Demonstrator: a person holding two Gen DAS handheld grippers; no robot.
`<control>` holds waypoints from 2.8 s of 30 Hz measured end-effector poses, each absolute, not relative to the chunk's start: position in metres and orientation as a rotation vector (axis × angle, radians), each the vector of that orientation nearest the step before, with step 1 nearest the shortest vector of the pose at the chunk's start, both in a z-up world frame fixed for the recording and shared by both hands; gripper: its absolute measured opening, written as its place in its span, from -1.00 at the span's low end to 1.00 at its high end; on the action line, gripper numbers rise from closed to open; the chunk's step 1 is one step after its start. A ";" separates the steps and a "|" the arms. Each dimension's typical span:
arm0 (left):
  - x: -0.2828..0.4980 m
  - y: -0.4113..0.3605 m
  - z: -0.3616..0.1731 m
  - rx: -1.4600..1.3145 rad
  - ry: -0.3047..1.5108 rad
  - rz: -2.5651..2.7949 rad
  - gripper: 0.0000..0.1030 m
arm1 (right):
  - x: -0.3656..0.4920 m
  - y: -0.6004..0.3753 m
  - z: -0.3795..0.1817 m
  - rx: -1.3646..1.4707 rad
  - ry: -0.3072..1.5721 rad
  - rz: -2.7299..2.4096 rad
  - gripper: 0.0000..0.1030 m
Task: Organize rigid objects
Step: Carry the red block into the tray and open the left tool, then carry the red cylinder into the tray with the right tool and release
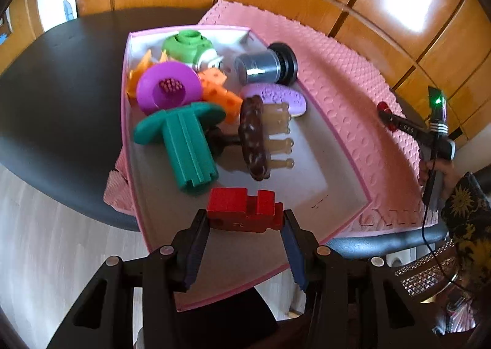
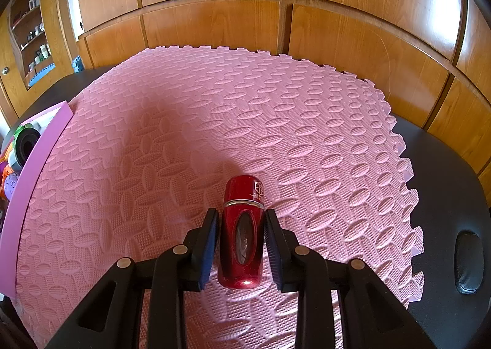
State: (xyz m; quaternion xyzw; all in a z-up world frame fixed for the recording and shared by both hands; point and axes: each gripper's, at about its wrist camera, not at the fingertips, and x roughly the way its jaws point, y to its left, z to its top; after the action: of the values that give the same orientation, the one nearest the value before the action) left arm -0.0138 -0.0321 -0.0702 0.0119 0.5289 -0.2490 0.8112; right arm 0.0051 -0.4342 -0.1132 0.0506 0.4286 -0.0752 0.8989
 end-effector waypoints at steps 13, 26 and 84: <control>-0.005 -0.032 -0.071 0.042 1.116 -0.487 0.05 | 0.005 -0.434 -0.114 0.103 0.888 -0.156 -0.41; -0.010 -0.033 -0.065 0.082 1.088 -0.475 -0.23 | 0.005 -0.435 -0.114 0.102 0.890 -0.176 -0.29; -0.004 0.001 -0.031 0.013 0.860 -0.243 0.27 | -0.015 -0.284 -0.032 0.203 0.874 0.050 -0.50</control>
State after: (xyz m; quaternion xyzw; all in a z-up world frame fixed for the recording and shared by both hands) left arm -0.0038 0.0012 -0.0311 0.0063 0.4158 -0.1175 0.9018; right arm -0.0153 -0.2840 -0.0318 0.0983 0.4224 0.0243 0.9007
